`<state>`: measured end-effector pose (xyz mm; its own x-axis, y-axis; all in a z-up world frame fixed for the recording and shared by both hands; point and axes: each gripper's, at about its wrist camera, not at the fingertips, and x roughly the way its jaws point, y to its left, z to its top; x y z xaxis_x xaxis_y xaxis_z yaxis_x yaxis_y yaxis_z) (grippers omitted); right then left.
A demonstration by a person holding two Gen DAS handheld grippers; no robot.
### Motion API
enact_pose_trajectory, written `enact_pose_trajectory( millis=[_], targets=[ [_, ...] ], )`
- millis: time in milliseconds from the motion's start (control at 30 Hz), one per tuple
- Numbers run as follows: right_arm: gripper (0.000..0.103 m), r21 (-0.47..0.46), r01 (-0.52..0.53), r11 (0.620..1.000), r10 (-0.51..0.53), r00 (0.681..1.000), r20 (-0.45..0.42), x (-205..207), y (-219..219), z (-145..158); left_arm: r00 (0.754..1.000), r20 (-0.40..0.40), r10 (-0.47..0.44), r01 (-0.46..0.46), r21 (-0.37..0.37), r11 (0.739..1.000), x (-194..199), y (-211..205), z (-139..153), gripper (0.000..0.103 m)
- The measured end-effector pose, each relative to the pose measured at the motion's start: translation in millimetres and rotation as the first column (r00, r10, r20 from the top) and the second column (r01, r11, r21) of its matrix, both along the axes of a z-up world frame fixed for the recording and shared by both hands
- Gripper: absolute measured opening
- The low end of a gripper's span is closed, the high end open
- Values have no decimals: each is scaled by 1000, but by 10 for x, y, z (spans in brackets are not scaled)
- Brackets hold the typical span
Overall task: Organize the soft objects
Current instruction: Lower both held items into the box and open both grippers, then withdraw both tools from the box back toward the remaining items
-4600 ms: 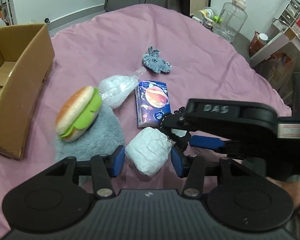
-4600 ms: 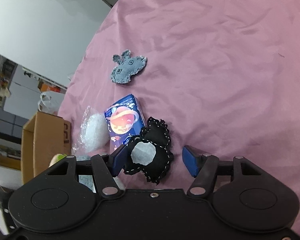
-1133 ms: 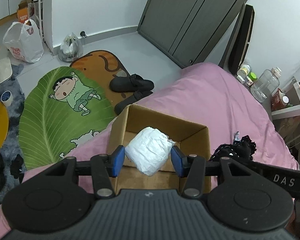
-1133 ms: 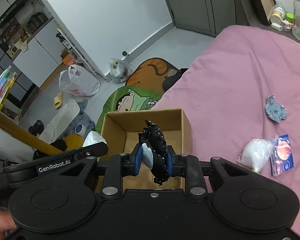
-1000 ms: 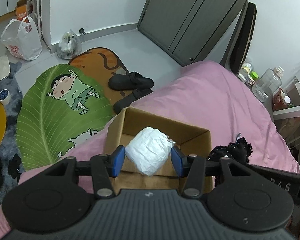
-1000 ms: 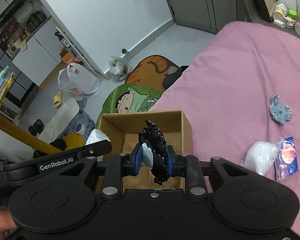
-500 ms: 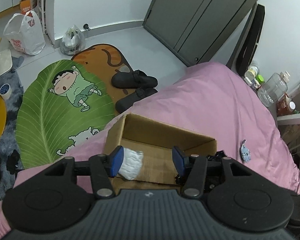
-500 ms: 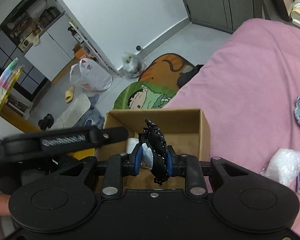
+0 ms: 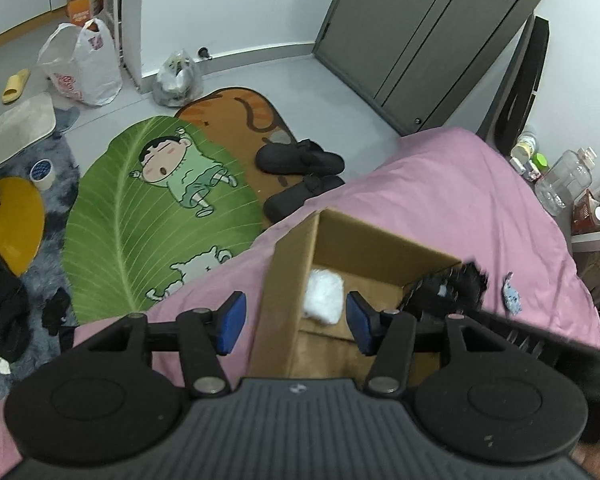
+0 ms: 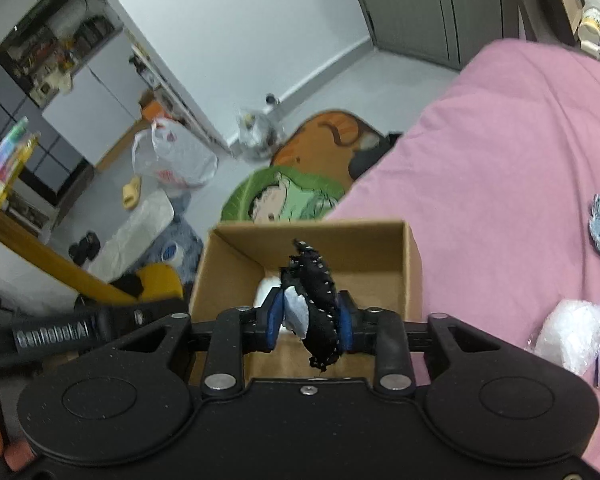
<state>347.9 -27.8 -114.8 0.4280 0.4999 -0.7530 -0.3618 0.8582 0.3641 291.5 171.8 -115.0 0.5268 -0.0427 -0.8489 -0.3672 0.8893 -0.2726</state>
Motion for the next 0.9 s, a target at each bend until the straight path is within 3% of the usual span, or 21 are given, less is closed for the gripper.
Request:
enact_pose_trajectory(
  millis=[100, 233, 433, 767, 900],
  targets=[
    [50, 7, -1, 1000, 1, 999, 36, -18, -8, 73, 1000, -7, 6, -6, 18, 1000, -70, 18, 12, 65],
    [52, -2, 21, 1000, -21, 999, 43, -64, -87, 104, 1000, -10, 7, -6, 25, 1000, -170, 19, 35, 79],
    [56, -13, 31, 999, -31, 998, 62, -233, -197, 225, 1000, -26, 2, 0, 71, 997, -347, -63, 112, 85],
    [82, -22, 34, 999, -32, 995, 95, -555, -391, 414, 1000, 9, -4, 3, 98, 995, -723, -272, 359, 103],
    [95, -7, 49, 999, -48, 991, 126, -709, -556, 534, 999, 39, -16, 12, 112, 994, -885, -395, 480, 103]
  ],
)
